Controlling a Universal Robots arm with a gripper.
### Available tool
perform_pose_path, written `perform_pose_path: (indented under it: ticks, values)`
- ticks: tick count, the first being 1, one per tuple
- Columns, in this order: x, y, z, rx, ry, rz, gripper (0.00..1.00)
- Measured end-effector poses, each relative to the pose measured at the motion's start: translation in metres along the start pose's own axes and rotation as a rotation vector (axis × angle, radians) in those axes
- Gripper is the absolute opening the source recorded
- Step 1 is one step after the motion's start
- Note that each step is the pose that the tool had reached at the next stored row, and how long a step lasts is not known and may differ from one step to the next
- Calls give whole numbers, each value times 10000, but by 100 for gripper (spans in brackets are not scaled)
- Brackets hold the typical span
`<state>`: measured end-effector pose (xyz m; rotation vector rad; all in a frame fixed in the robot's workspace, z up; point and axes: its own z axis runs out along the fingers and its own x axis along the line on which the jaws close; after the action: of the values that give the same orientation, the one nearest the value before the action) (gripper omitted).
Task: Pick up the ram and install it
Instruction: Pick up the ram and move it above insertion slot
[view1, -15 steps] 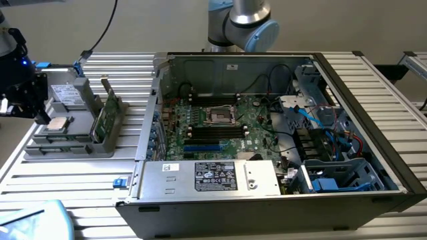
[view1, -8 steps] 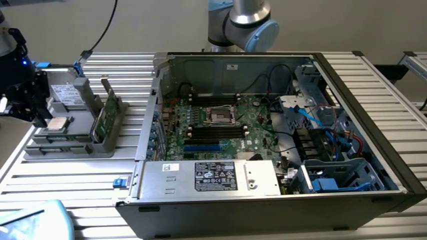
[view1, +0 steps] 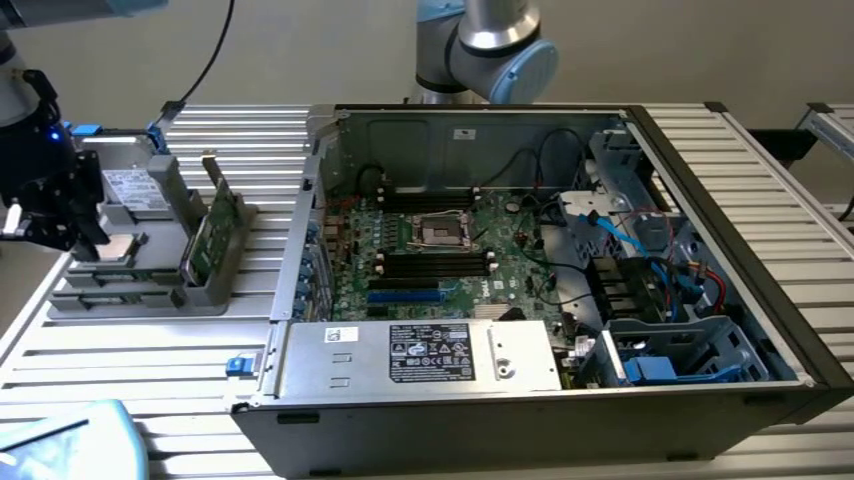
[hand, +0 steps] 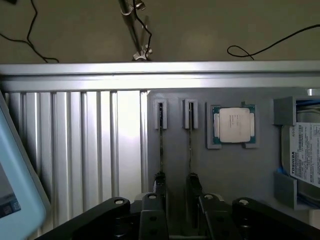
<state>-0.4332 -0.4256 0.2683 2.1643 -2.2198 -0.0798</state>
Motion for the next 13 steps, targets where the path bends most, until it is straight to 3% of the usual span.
perform_pose_path:
  ticks: [13]
  values:
    - [3, 31, 226, 68, -1, -4, 31]
